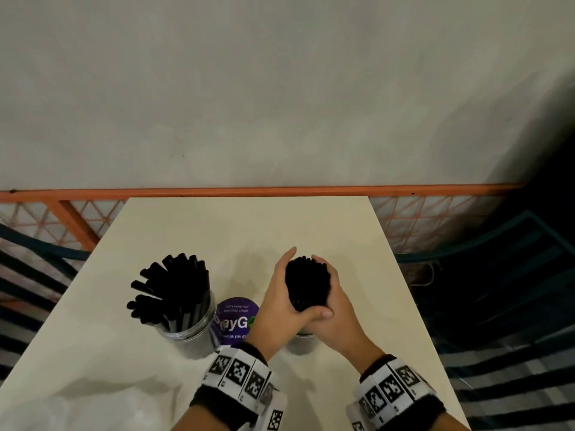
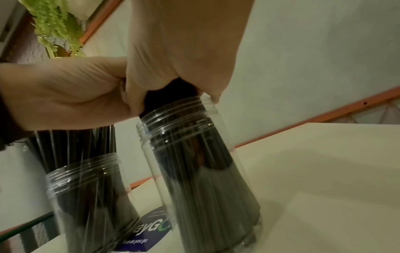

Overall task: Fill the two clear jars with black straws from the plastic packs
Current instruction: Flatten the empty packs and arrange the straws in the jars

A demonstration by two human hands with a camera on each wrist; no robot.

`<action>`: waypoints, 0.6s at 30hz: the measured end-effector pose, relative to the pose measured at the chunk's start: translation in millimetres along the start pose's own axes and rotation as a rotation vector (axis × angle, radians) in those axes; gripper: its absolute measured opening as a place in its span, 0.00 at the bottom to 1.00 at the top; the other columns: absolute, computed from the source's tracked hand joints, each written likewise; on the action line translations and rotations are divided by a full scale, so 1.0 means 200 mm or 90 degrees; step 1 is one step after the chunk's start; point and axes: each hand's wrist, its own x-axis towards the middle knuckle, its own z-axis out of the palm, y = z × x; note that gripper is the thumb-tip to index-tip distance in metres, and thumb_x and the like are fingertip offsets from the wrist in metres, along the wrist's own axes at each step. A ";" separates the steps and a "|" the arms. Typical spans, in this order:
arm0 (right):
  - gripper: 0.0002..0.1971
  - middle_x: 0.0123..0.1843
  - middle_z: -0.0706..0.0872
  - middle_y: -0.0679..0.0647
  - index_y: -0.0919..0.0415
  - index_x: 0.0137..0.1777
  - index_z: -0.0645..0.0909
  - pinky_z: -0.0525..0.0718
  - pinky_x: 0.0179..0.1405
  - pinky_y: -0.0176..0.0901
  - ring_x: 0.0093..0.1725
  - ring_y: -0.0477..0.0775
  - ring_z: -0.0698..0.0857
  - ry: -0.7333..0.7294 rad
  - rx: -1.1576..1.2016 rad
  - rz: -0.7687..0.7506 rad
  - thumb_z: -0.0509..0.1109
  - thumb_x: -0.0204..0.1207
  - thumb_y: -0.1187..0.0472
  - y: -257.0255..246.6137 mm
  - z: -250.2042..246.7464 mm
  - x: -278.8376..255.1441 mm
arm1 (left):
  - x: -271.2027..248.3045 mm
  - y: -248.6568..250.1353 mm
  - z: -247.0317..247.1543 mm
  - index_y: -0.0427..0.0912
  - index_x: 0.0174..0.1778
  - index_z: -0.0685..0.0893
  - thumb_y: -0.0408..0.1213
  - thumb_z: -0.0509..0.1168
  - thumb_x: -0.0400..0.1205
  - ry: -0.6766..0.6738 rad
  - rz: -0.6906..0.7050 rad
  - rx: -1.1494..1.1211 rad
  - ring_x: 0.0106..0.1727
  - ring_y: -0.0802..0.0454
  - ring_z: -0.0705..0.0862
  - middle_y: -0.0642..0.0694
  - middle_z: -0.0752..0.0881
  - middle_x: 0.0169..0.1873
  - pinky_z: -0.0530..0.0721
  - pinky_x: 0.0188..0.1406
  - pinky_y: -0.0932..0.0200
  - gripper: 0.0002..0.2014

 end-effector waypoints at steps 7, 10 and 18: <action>0.62 0.79 0.63 0.38 0.41 0.79 0.44 0.67 0.76 0.35 0.76 0.34 0.65 -0.005 0.008 -0.003 0.84 0.51 0.42 0.06 -0.08 -0.09 | -0.03 -0.08 -0.11 0.76 0.68 0.40 0.52 0.82 0.51 -0.050 0.000 -0.008 0.68 0.81 0.66 0.68 0.63 0.71 0.67 0.61 0.83 0.62; 0.60 0.78 0.63 0.36 0.44 0.79 0.47 0.62 0.81 0.54 0.77 0.34 0.63 -0.039 -0.006 -0.023 0.86 0.54 0.51 0.05 -0.06 -0.06 | -0.01 -0.08 -0.11 0.79 0.68 0.37 0.52 0.83 0.50 -0.045 -0.016 -0.016 0.71 0.66 0.71 0.55 0.69 0.72 0.71 0.71 0.66 0.66; 0.27 0.59 0.71 0.28 0.09 0.55 0.57 0.60 0.78 0.67 0.69 0.46 0.74 0.017 -0.121 -0.044 0.67 0.60 0.29 -0.05 0.03 0.04 | 0.02 -0.03 0.03 0.64 0.75 0.52 0.48 0.80 0.61 0.020 0.018 -0.034 0.71 0.63 0.72 0.60 0.72 0.67 0.73 0.72 0.60 0.53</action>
